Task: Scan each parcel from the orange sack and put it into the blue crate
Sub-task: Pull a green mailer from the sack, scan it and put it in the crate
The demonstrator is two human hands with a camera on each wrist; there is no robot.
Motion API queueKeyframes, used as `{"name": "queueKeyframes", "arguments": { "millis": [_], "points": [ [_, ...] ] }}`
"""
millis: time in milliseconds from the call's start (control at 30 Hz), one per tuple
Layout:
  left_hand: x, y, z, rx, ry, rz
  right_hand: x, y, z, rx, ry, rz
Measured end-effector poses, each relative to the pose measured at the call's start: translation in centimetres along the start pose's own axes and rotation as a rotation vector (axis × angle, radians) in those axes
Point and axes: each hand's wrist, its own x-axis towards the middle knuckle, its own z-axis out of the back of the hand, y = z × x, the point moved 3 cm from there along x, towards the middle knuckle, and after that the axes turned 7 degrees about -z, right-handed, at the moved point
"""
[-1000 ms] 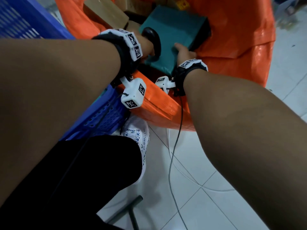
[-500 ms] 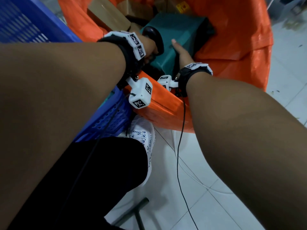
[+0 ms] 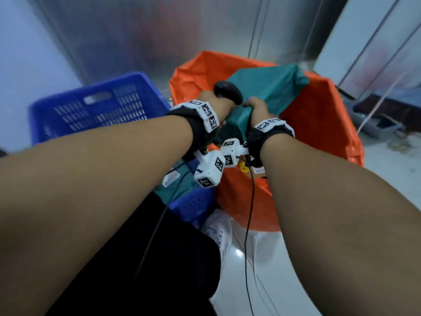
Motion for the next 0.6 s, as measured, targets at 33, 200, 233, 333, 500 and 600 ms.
{"name": "queueKeyframes", "arguments": {
  "millis": [33,200,233,333,500,600],
  "points": [
    [-0.7,-0.9,2.2,-0.057,-0.068,-0.039,-2.5,1.8,-0.6,0.036,0.037,0.049],
    [-2.2,-2.7,13.8,-0.274,-0.355,-0.135,-18.4,9.4,-3.0,-0.017,0.148,0.389],
    [-2.5,-2.5,15.8,-0.309,-0.397,-0.15,-19.7,10.1,-4.2,-0.068,0.145,0.413],
    [-2.9,-0.3,21.9,-0.447,-0.518,-0.138,-25.6,11.2,-8.5,-0.264,0.212,0.577],
    [-2.3,7.5,27.4,-0.555,-0.676,-0.045,-32.5,8.7,-18.1,-0.455,0.275,0.903],
    [-1.1,11.9,29.7,-0.684,-0.648,0.113,-33.8,6.2,-22.6,-0.722,0.227,1.116]
  ]
}}
